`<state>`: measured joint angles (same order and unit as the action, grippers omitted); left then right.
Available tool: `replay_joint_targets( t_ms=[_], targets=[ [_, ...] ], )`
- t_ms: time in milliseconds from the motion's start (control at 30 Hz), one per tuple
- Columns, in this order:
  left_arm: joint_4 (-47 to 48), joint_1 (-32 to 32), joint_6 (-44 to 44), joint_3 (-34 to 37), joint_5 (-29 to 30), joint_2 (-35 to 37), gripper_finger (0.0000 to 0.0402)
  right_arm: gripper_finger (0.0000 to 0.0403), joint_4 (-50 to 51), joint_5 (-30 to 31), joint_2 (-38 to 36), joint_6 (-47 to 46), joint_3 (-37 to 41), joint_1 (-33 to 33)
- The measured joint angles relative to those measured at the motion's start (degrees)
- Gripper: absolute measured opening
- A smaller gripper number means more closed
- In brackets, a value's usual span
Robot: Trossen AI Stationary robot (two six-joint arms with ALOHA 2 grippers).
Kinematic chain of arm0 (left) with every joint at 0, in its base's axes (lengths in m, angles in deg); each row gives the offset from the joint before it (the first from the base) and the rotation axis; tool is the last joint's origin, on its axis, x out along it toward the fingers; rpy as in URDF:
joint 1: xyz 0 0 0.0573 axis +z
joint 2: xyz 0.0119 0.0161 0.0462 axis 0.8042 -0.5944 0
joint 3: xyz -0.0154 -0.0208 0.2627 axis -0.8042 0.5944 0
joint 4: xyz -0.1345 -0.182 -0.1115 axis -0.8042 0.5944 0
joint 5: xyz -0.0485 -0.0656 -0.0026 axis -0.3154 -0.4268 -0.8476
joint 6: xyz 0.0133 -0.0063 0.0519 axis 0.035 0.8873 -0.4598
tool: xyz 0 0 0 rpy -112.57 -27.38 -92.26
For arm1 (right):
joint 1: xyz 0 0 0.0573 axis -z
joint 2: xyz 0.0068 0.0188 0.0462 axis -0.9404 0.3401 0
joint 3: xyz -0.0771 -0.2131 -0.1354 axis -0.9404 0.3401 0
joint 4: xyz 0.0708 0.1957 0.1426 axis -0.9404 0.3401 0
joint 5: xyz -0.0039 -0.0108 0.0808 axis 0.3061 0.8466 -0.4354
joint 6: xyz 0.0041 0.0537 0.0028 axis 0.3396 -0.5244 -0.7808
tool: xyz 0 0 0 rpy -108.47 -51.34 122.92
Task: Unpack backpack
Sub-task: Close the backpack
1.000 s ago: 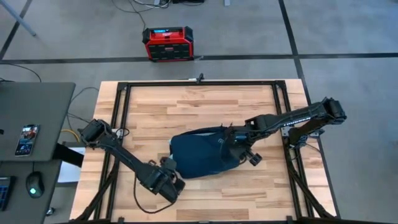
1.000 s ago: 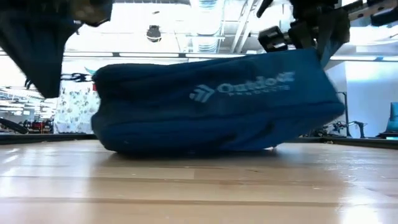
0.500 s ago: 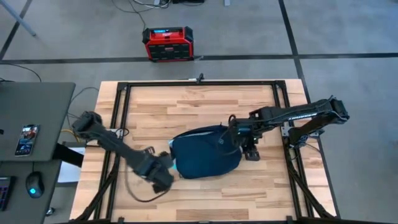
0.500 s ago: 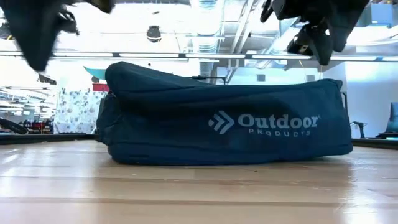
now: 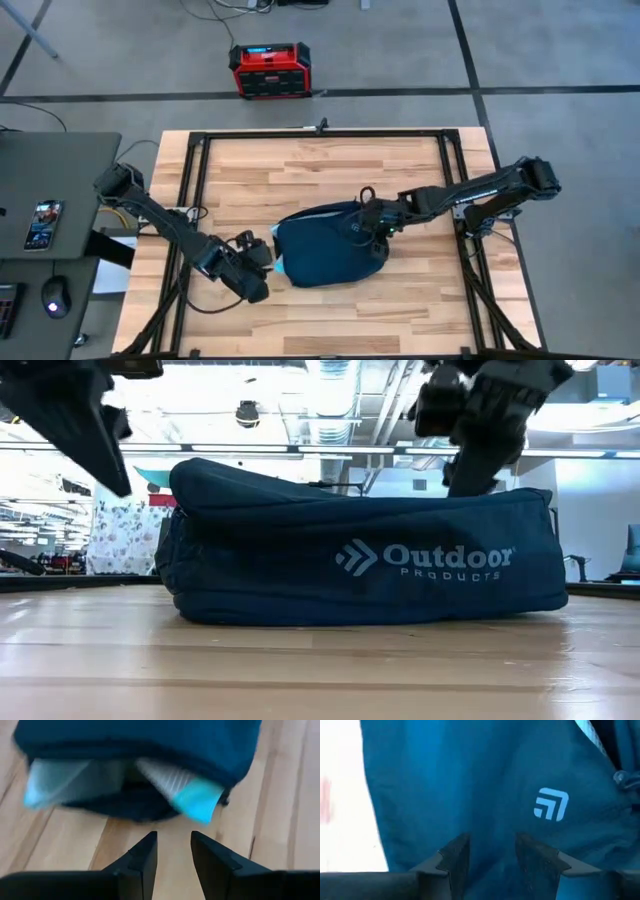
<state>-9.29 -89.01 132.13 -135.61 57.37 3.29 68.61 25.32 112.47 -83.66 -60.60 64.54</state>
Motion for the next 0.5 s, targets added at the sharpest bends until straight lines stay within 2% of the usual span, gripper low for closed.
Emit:
replay_joint_targets(
  t_ms=[133, 300, 500],
  targets=[
    [-7.7, 1.0, -4.6, 2.1, 1.5, 0.0, 0.0105, 0.0147, -2.2, 0.1, 3.2, -0.6, 0.8, 0.2],
    [-9.5, 3.0, -8.3, 2.1, 2.5, -0.1, 0.0105, 0.0147, -2.6, 0.1, 6.5, -0.6, 0.9, 0.1],
    [-17.7, 6.0, -14.7, 2.1, 2.4, -5.2, 0.0105, 0.0147, -6.6, 0.1, 9.4, -0.4, 0.9, -1.0]
  ],
)
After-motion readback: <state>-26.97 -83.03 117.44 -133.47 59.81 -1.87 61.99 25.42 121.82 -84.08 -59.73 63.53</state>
